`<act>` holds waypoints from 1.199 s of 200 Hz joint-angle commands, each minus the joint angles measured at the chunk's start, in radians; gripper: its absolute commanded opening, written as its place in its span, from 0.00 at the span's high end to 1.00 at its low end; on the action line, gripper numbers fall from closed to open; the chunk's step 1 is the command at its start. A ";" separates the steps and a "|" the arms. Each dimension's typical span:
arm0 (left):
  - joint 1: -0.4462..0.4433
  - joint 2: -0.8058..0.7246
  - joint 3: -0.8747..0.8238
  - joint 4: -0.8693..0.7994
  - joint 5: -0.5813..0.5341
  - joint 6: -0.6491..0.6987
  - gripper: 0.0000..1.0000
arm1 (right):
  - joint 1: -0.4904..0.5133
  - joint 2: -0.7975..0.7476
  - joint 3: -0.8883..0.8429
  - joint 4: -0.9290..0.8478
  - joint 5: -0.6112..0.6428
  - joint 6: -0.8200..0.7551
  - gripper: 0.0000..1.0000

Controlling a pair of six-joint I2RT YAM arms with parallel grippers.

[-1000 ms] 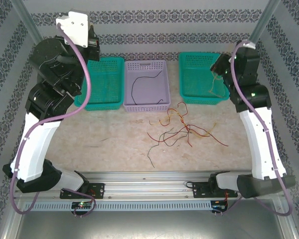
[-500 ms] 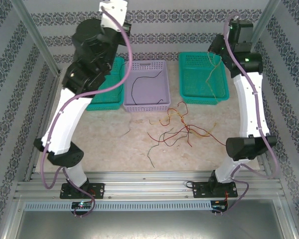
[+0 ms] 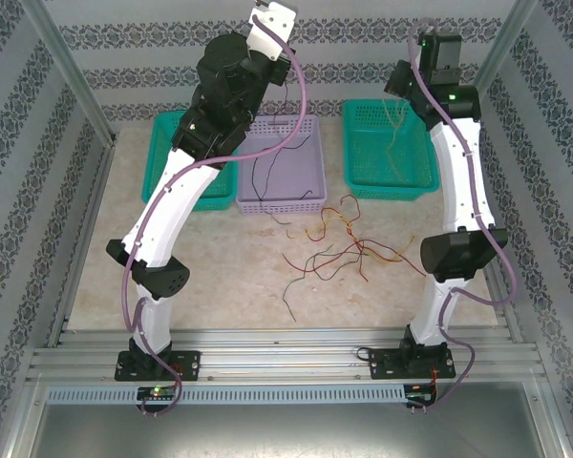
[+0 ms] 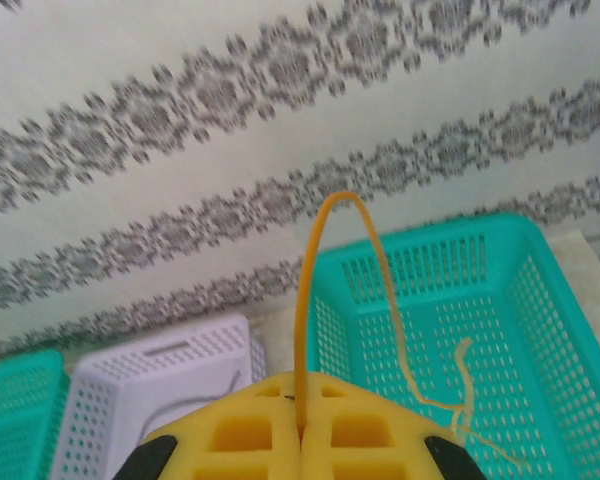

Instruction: Untangle the cables

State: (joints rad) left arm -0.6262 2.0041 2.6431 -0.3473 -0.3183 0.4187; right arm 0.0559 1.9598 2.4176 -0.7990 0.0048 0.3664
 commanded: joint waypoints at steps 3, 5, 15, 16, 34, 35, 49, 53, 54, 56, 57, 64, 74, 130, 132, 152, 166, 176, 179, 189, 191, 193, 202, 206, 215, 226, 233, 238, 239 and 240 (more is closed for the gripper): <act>0.012 0.018 0.043 0.075 0.029 -0.009 1.00 | -0.004 0.059 0.019 -0.013 -0.029 -0.002 1.00; 0.013 0.019 0.043 0.078 0.031 -0.008 1.00 | -0.005 0.062 0.010 -0.010 -0.031 -0.001 1.00; 0.015 0.026 0.044 0.089 0.040 -0.008 1.00 | -0.009 0.075 -0.048 0.010 -0.035 0.006 1.00; 0.015 0.027 0.044 0.090 0.040 -0.009 1.00 | -0.009 0.075 -0.055 0.013 -0.035 0.007 1.00; 0.021 0.039 0.064 0.090 0.061 -0.016 1.00 | -0.016 0.089 -0.173 0.060 -0.055 0.025 1.00; 0.022 0.040 0.065 0.091 0.062 -0.016 1.00 | -0.016 0.089 -0.182 0.063 -0.057 0.026 1.00; 0.027 0.044 0.072 0.094 0.079 -0.024 1.00 | -0.022 0.094 -0.278 0.104 -0.079 0.050 1.00; 0.029 0.048 0.073 0.095 0.085 -0.026 1.00 | -0.022 0.096 -0.299 0.113 -0.078 0.056 1.00; 0.030 0.049 0.074 0.095 0.086 -0.026 1.00 | -0.022 0.096 -0.305 0.115 -0.078 0.056 1.00; 0.031 0.050 0.074 0.096 0.088 -0.028 1.00 | -0.022 0.095 -0.316 0.121 -0.078 0.058 1.00; 0.032 0.051 0.074 0.096 0.090 -0.029 1.00 | -0.023 0.094 -0.320 0.125 -0.078 0.059 1.00; 0.036 0.055 0.072 0.098 0.105 -0.030 1.00 | -0.024 0.090 -0.357 0.148 -0.078 0.064 1.00; 0.044 0.064 0.071 0.107 0.105 -0.027 1.00 | -0.022 0.084 -0.392 0.174 -0.077 0.069 1.00; 0.089 0.091 0.120 0.151 0.157 -0.084 1.00 | -0.002 0.002 -0.567 0.270 -0.154 0.062 0.68; 0.089 0.091 0.121 0.150 0.160 -0.087 1.00 | 0.000 -0.009 -0.581 0.283 -0.159 0.062 0.67; 0.092 0.099 0.120 0.150 0.174 -0.103 1.00 | 0.029 -0.130 -0.729 0.439 -0.208 0.056 0.53; 0.100 0.103 0.111 0.144 0.185 -0.123 1.00 | 0.047 -0.206 -0.807 0.530 -0.254 0.052 0.46; 0.103 0.107 0.106 0.139 0.187 -0.129 1.00 | 0.058 -0.247 -0.839 0.566 -0.276 0.055 0.44; 0.103 0.109 0.105 0.137 0.189 -0.130 1.00 | 0.061 -0.259 -0.847 0.575 -0.280 0.054 0.44; 0.103 0.114 0.098 0.139 0.196 -0.132 1.00 | 0.074 -0.292 -0.865 0.582 -0.279 0.046 0.43; 0.104 0.115 0.096 0.141 0.199 -0.132 1.00 | 0.075 -0.298 -0.869 0.586 -0.277 0.043 0.43; 0.104 0.117 0.093 0.143 0.200 -0.132 1.00 | 0.078 -0.306 -0.876 0.588 -0.276 0.042 0.42; 0.107 0.123 0.081 0.157 0.201 -0.131 1.00 | 0.088 -0.337 -0.900 0.605 -0.280 0.042 0.41; 0.110 0.126 0.075 0.167 0.203 -0.131 1.00 | 0.091 -0.348 -0.914 0.616 -0.292 0.045 0.41; 0.119 0.134 0.060 0.185 0.211 -0.133 1.00 | 0.104 -0.377 -0.943 0.643 -0.325 0.056 0.41; 0.135 0.145 0.031 0.215 0.218 -0.135 1.00 | 0.129 -0.416 -0.981 0.656 -0.331 0.043 0.41; 0.145 0.154 0.008 0.243 0.216 -0.135 1.00 | 0.151 -0.447 -1.007 0.658 -0.317 0.022 0.40; 0.153 0.160 -0.009 0.269 0.217 -0.138 1.00 | 0.167 -0.472 -1.029 0.656 -0.288 0.011 0.40; 0.155 0.163 -0.012 0.273 0.218 -0.138 1.00 | 0.171 -0.477 -1.034 0.658 -0.282 0.010 0.40; 0.157 0.165 -0.015 0.276 0.218 -0.139 1.00 | 0.173 -0.482 -1.038 0.658 -0.277 0.008 0.40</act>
State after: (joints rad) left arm -0.5140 2.1227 2.6862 -0.1963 -0.1230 0.3054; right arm 0.1749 1.5532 1.4681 -0.1955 -0.2787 0.4160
